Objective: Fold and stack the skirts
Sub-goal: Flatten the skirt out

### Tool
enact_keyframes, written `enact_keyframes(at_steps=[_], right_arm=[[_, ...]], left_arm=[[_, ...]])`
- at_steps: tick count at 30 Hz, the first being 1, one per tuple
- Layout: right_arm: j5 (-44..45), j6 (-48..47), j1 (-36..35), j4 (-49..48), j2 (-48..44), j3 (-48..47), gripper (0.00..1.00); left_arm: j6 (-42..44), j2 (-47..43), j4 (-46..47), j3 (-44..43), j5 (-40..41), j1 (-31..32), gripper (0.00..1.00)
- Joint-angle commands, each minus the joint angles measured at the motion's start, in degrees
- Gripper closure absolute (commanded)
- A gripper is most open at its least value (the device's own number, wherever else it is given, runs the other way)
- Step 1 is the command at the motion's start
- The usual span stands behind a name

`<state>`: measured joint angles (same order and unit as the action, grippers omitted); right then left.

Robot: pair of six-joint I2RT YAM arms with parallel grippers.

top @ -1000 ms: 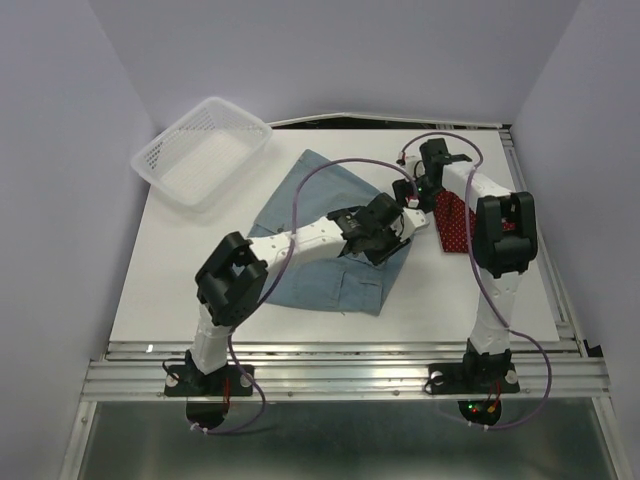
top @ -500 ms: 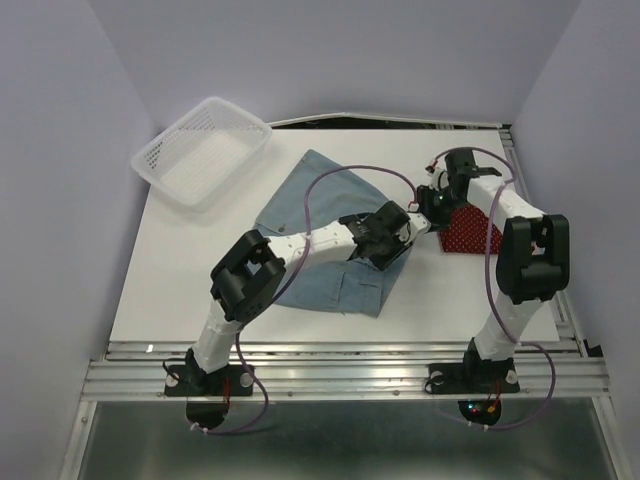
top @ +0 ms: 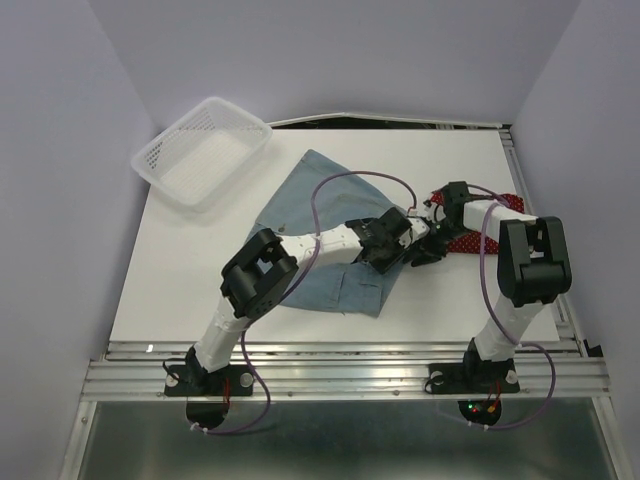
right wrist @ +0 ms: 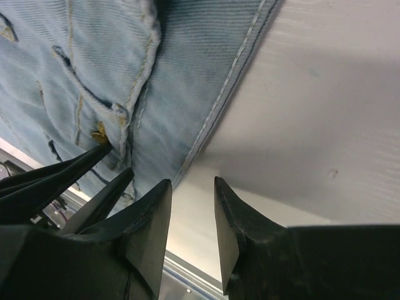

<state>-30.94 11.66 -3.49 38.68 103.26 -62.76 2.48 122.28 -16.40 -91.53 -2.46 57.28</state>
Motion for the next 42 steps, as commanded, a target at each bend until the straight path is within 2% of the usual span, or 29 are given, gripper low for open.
enact_keyframes(at_steps=[1, 7, 10, 11, 13, 15, 16, 18, 23, 28, 37, 42], right_arm=[[-1.58, 1.17, -0.29, -5.63, 1.33, 2.38, 0.61], [-1.14, 2.14, -0.29, -7.38, 3.26, 3.70, 0.62], [-2.02, 2.31, -0.29, -8.00, 5.10, 3.79, 0.68], [-2.11, 2.31, -0.29, -8.26, 5.45, 3.96, 0.72], [-2.11, 2.31, -0.29, -8.62, 6.24, 4.31, 0.73], [-1.93, 2.31, -0.29, -9.41, 6.69, 5.01, 0.78], [-1.76, 2.31, -0.29, -9.76, 6.86, 5.11, 0.79], [-1.76, 2.31, -0.29, -10.37, 7.04, 5.63, 0.84], [-2.63, 2.40, -0.29, -11.08, 8.00, 5.55, 0.99], [-2.81, 2.84, -0.29, -11.60, 8.45, 6.16, 0.99], [1.66, 4.16, -0.29, -11.34, 6.69, 6.77, 0.99], [0.53, 4.86, -0.29, -11.43, 5.72, 7.39, 0.99]], left_arm=[[-0.37, 0.33, 0.76, -3.04, 4.48, 0.03, 0.61], [0.50, 0.50, 0.85, -3.39, 6.76, 0.03, 0.57], [0.68, 1.21, 0.41, -3.75, 6.07, -0.06, 0.60], [0.86, 1.29, 0.41, -3.92, 5.89, -0.06, 0.64], [1.12, 1.30, 0.23, -3.75, 5.36, -0.15, 0.70], [1.65, 1.21, 0.15, -3.66, 5.10, -0.23, 0.83], [1.65, 1.12, 0.06, -3.75, 4.92, -0.41, 0.92], [1.91, 0.60, -0.38, -3.83, 4.40, -0.76, 1.00], [1.47, -3.09, -0.30, -3.49, -2.45, -2.08, 1.00], [0.77, -7.83, -0.03, -2.69, -7.64, -1.99, 1.00], [1.12, -9.86, 0.06, -1.64, -7.47, -1.99, 1.00], [1.21, -11.80, 1.90, -0.32, -10.98, -1.99, 1.00]])
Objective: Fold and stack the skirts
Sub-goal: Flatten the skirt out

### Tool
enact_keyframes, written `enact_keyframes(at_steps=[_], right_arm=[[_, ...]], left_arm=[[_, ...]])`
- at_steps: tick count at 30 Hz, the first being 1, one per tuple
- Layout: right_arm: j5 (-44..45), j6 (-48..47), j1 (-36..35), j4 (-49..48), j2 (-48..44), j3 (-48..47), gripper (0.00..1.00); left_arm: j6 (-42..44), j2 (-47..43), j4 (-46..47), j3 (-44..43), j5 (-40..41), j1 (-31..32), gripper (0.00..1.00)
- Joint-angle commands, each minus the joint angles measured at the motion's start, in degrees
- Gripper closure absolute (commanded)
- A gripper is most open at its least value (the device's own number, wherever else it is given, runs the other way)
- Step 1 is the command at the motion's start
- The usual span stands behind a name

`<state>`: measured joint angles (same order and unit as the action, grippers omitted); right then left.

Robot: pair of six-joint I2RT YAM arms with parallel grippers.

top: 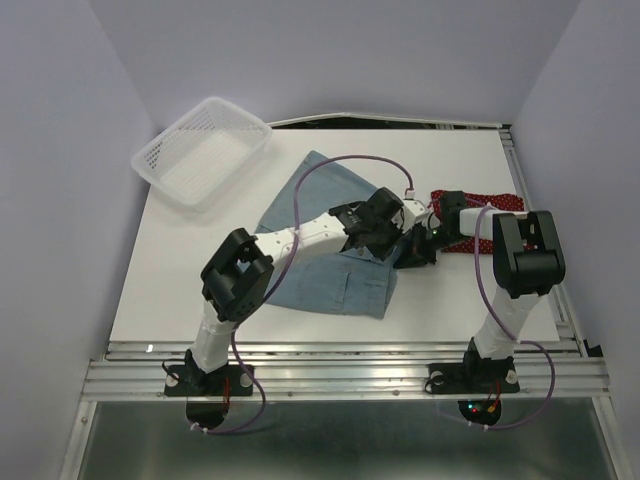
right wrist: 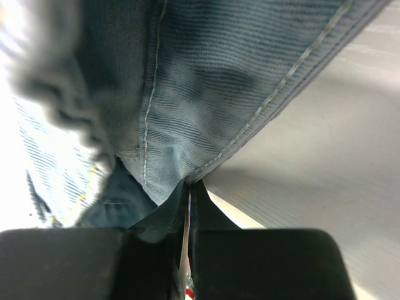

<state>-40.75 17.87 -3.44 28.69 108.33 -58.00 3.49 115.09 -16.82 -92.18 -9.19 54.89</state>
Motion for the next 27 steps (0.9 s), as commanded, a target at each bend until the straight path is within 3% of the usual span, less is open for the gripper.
enact_keyframes(at_steps=[1, 10, 13, 14, 15, 17, 19, 21, 23, 27], right_arm=[[9.82, -1.17, -0.34, -1.44, 0.74, 2.54, 0.99], [7.53, -1.34, 0.19, 0.40, -4.26, 2.54, 0.99], [8.67, -3.18, 1.25, 4.52, -6.46, 0.61, 0.90], [10.06, -3.97, 1.85, 7.23, -7.16, 0.00, 0.76], [10.86, -4.59, 1.86, 8.39, -7.43, -0.71, 0.71], [12.88, -5.30, 2.48, 10.85, -7.61, -2.99, 0.71], [13.42, -6.44, 2.48, 14.02, -7.61, -4.48, 0.71], [14.12, -8.36, 2.48, 16.48, -8.22, -6.94, 0.75], [14.56, -9.42, 3.00, 18.06, -9.27, -9.67, 0.78], [11.58, -9.00, 3.00, 15.80, -9.81, -14.32, 0.76]], left_arm=[[-0.14, -4.44, 2.06, -0.36, -5.91, 0.39, 1.00], [-3.13, 4.95, 5.12, -0.81, -11.19, 0.04, 1.00], [-6.81, 7.69, 7.49, 0.51, -14.27, -0.92, 1.00], [-7.43, 8.04, 8.11, 1.38, -15.32, -1.19, 1.00], [-7.88, 8.57, 9.16, 1.83, -15.68, -1.45, 1.00], [-8.67, 8.75, 10.05, 2.44, -17.08, -2.24, 1.00], [-9.11, 8.31, 11.01, 2.71, -18.05, -2.68, 0.93], [-9.90, 6.83, 12.50, 4.37, -20.60, -3.83, 0.77], [-9.82, -0.09, 14.35, 8.22, -21.83, -5.23, 0.61], [-6.06, -8.72, 12.97, 13.95, -20.44, -7.60, 0.51]])
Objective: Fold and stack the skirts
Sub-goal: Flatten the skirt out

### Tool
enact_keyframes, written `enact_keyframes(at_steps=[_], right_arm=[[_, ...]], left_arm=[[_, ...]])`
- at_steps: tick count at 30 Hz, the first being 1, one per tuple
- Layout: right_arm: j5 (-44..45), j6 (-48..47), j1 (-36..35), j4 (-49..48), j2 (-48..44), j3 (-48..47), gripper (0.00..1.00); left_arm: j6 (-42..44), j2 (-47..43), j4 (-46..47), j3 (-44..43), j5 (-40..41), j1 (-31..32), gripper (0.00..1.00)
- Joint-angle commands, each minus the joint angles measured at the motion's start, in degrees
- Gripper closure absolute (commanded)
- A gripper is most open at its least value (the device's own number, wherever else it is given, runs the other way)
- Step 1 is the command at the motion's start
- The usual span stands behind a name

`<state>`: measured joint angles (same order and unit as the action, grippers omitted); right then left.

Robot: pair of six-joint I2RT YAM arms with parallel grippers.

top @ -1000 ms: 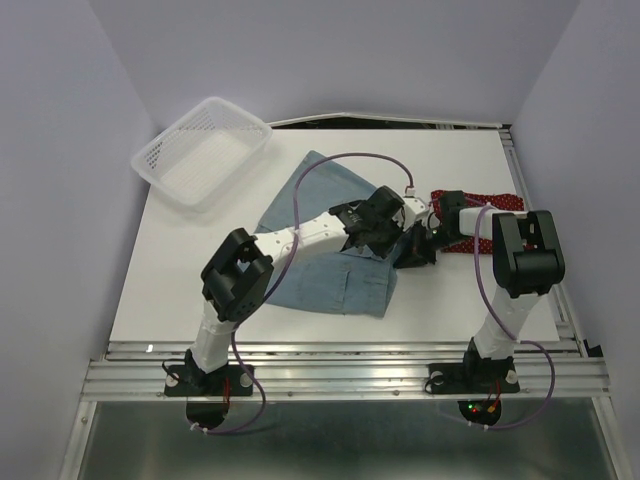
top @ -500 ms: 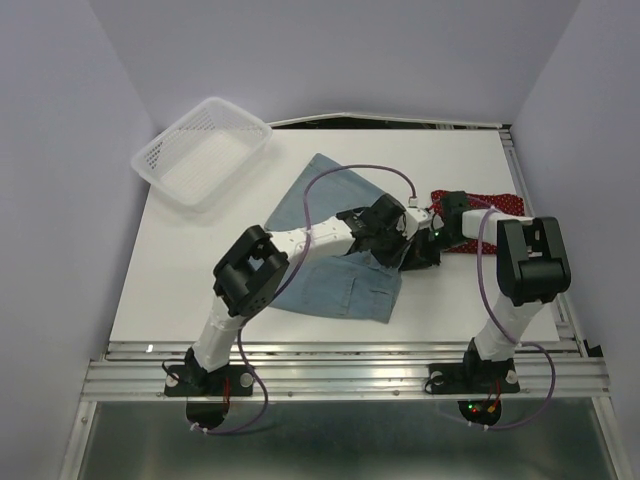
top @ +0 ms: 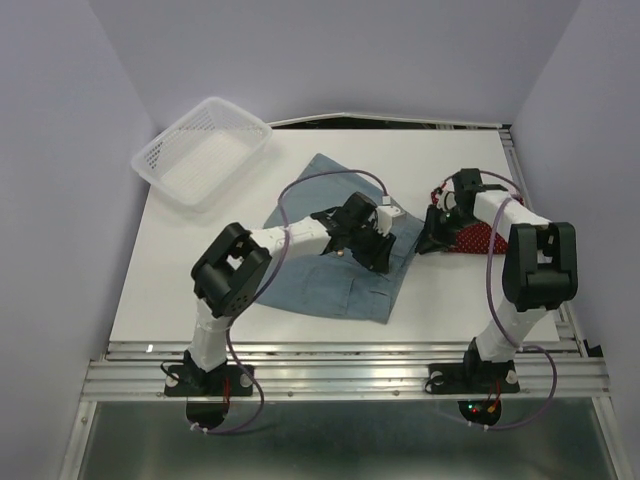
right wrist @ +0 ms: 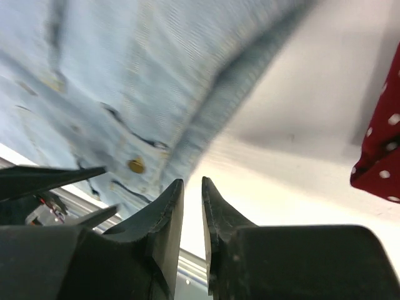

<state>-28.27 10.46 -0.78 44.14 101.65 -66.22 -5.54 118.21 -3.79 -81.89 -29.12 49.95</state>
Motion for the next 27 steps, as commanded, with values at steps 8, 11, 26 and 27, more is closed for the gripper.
enact_keyframes(at_steps=[8, 11, 26, 27], right_arm=[[-4.43, 0.53, -2.12, -2.65, 6.00, -15.96, 0.76], [-1.45, 0.62, -4.32, -3.62, 9.96, -18.06, 0.77], [11.13, -5.27, -10.99, -8.46, 29.48, -34.23, 0.77], [11.22, -5.62, -12.48, -8.11, 30.44, -35.98, 0.76]], left_arm=[[29.59, -19.95, -15.36, 9.11, 8.82, -15.48, 0.48], [39.77, -19.43, -19.49, 12.96, 11.97, -20.40, 0.52], [60.30, -32.43, -26.09, 38.64, 14.36, -18.85, 0.63], [59.95, -32.95, -26.09, 39.86, 14.27, -17.36, 0.63]])
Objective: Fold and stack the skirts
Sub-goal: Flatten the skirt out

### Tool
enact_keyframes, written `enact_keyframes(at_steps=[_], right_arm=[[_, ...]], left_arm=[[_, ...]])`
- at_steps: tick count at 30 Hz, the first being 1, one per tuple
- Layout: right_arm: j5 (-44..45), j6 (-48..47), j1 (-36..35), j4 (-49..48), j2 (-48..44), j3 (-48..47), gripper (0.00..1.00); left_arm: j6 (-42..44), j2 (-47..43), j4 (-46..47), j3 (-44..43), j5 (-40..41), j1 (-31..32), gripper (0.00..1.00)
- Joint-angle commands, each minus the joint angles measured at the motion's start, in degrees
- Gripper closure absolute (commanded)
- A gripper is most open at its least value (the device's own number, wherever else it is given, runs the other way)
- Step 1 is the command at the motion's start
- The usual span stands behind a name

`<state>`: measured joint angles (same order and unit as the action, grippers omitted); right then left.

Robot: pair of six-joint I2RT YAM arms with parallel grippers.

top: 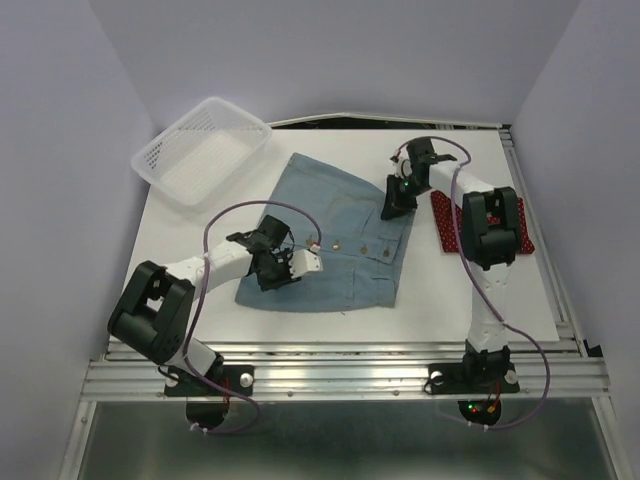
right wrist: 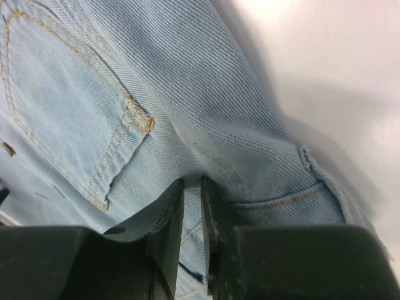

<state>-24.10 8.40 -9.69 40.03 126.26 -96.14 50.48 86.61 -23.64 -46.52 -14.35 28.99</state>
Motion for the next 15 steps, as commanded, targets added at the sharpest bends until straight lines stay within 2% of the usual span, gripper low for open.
enact_keyframes(at_steps=[1, 4, 8, 9, 13, 15], right_arm=[[6.96, -3.92, -4.36, -3.82, 6.71, -9.47, 0.76], [6.26, -4.88, -7.00, -1.45, 9.79, -16.16, 0.72], [7.65, -6.56, -7.80, -1.35, 8.84, -18.12, 0.61], [8.10, -7.69, -7.80, -1.62, 7.79, -18.29, 0.52], [8.19, -14.19, -7.80, 1.80, 3.22, -19.27, 0.42], [6.79, -19.62, -7.80, 2.68, -3.16, -14.91, 0.35]], left_arm=[[2.19, -2.05, -5.72, 5.03, -0.68, 7.01, 0.64], [-1.33, -1.62, -5.89, 4.25, -3.74, 12.29, 0.64], [-4.07, -0.48, -7.74, 0.21, -9.71, 16.87, 0.63], [-5.73, -0.13, -8.09, -1.80, -10.86, 17.84, 0.63], [-10.04, -0.38, -8.09, -7.17, -13.43, 20.05, 0.60], [-11.97, -2.22, -8.09, -8.84, -12.03, 19.70, 0.58]])
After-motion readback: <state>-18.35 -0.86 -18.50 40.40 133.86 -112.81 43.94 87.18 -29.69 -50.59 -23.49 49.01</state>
